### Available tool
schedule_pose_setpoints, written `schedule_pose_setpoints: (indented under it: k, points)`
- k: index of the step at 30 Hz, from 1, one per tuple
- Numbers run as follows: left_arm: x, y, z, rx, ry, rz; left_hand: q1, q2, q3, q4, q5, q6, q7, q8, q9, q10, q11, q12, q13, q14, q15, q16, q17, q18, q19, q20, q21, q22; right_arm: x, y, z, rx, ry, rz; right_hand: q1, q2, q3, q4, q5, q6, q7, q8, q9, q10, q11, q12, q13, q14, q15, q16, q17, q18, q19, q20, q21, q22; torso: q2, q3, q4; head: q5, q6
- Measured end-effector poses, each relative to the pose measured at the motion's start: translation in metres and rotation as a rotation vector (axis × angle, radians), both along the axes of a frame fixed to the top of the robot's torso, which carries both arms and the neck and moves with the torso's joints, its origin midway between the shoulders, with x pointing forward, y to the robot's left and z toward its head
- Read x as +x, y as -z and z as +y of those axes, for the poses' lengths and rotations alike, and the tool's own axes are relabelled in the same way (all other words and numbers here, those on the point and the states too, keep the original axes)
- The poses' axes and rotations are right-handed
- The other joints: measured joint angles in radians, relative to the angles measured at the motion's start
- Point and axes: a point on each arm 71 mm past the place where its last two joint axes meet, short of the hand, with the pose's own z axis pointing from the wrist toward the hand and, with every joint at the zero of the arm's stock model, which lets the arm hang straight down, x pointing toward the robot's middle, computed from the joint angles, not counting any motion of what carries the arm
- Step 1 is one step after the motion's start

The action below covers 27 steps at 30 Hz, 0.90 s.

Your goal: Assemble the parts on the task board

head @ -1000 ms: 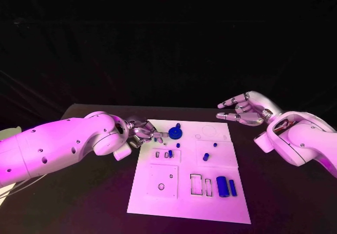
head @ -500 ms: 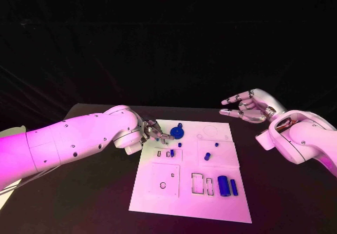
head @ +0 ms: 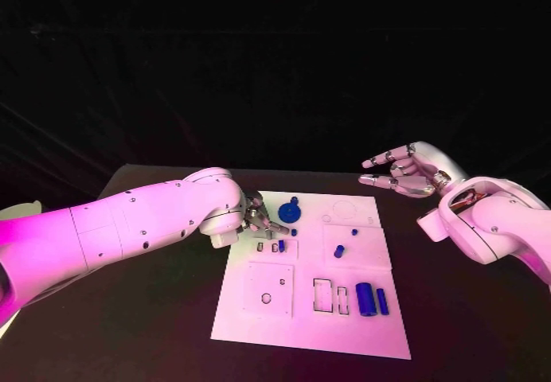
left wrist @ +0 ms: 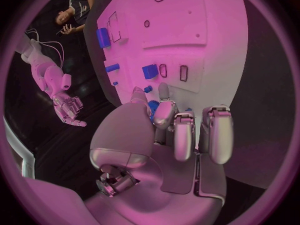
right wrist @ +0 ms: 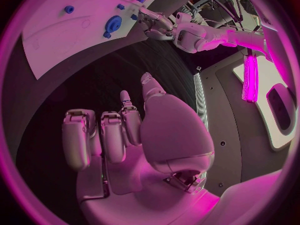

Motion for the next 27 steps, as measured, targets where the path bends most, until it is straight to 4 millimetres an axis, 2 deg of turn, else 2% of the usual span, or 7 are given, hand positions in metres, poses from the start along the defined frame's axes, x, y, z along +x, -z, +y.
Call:
schedule_pose_setpoints:
  k: [2, 19, 24, 27]
  points:
    - [0.000, 0.001, -0.002, 0.007, 0.008, 0.006, -0.002, 0.002, 0.000, 0.000, 0.000, 0.000, 0.000, 0.000, 0.001, 0.000, 0.000, 0.000, 0.000, 0.000, 0.000, 0.000, 0.000, 0.000, 0.000, 0.000, 0.000, 0.000, 0.000, 0.000, 0.000, 0.000, 0.000, 0.000, 0.000, 0.000, 0.000, 0.000, 0.011, 0.003, -0.003, 0.000, 0.000, 0.000, 0.000, 0.000, 0.000, 0.000, 0.000, -0.004, 0.000, 0.000, 0.000, 0.000, 0.000, 0.000, 0.000, 0.0001, 0.0001, -0.001, -0.001]
    - [-0.001, 0.003, -0.012, 0.029, 0.047, 0.031, -0.004, 0.004, -0.003, -0.003, 0.000, -0.003, -0.003, 0.006, 0.014, 0.000, 0.000, 0.000, 0.000, 0.000, 0.000, 0.000, 0.000, 0.000, 0.000, 0.000, 0.000, 0.000, 0.001, 0.005, 0.008, -0.011, -0.016, -0.001, 0.000, 0.000, 0.000, 0.000, 0.015, 0.003, -0.003, 0.000, 0.000, -0.004, -0.004, -0.004, 0.001, 0.000, 0.000, -0.004, 0.000, 0.000, 0.000, 0.000, 0.000, 0.000, 0.000, 0.0000, 0.0019, -0.002, -0.009]
    - [-0.002, 0.004, -0.013, 0.031, 0.055, 0.036, 0.014, 0.022, -0.003, -0.003, 0.000, -0.013, -0.002, 0.013, 0.027, 0.000, 0.000, 0.000, 0.000, 0.000, 0.000, 0.000, 0.000, 0.000, 0.000, 0.000, 0.000, 0.000, -0.001, 0.005, 0.011, -0.011, -0.025, -0.001, 0.000, 0.000, 0.000, 0.000, 0.015, 0.003, -0.003, 0.000, 0.000, -0.004, -0.004, -0.004, 0.000, 0.000, 0.000, -0.004, 0.000, 0.000, 0.000, 0.000, 0.000, 0.000, 0.000, 0.0000, 0.0025, -0.003, -0.010]
    - [-0.002, 0.004, -0.014, 0.034, 0.060, 0.039, 0.024, 0.021, 0.000, -0.005, 0.004, -0.018, -0.003, 0.013, 0.035, 0.000, 0.000, 0.000, 0.003, 0.000, 0.000, 0.000, 0.000, 0.000, 0.000, 0.000, 0.000, 0.000, -0.002, 0.005, 0.013, -0.011, -0.030, -0.002, 0.000, 0.000, 0.000, 0.000, 0.015, 0.003, -0.003, 0.000, 0.000, -0.004, -0.004, -0.004, 0.000, 0.000, 0.000, -0.004, 0.000, 0.000, 0.000, 0.000, 0.000, 0.000, 0.001, -0.0002, 0.0027, -0.003, -0.010]
